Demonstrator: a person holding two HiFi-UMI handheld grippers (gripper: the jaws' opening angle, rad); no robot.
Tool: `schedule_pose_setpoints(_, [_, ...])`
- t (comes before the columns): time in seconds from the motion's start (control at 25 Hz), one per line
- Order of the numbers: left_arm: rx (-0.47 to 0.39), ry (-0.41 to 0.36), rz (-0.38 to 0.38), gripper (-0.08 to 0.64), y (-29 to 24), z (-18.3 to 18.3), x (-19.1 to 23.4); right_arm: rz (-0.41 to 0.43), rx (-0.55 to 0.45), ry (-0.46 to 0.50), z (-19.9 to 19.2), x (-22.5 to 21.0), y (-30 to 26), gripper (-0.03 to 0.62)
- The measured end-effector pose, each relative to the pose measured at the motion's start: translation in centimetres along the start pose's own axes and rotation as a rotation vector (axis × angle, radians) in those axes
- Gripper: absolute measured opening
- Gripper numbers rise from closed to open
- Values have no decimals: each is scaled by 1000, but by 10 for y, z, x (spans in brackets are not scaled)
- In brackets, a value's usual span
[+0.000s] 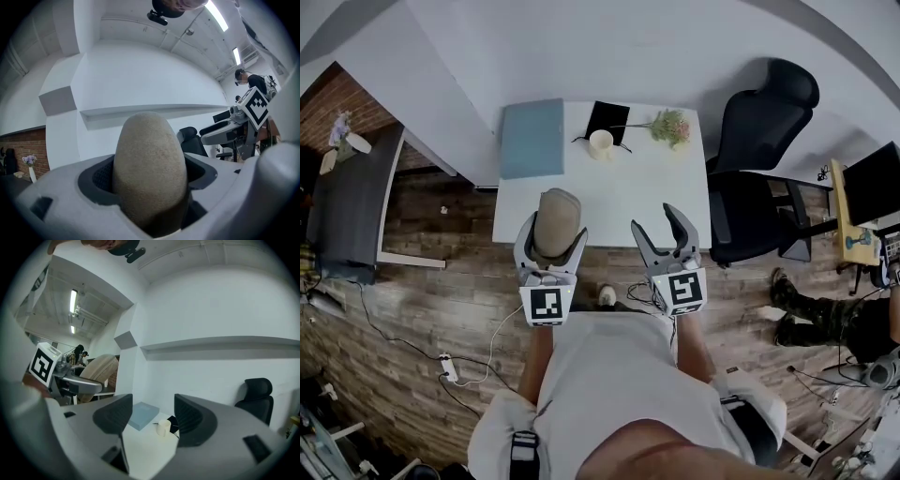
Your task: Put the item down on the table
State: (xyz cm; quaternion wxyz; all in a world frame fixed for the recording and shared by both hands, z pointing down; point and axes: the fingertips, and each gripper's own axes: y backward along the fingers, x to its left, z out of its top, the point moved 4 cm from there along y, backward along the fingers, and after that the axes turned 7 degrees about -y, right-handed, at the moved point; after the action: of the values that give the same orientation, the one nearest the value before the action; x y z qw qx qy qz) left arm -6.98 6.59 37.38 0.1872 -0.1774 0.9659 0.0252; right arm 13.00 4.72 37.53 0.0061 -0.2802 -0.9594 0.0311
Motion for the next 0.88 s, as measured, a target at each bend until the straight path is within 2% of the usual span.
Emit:
schedule_pose_setpoints(0.32, [8,-1,8,402,-20,1,4,6,1,-2,-1,-12,-16,279])
schedule_pose_setpoints(0.56, [20,30,9,402,-41,-2,13,6,11,0,0,-20,-39,276])
schedule_pose_setpoints(0.88, [16,36,-9,402,-82,-12,34,-24,28,8,3,-39,-75,273])
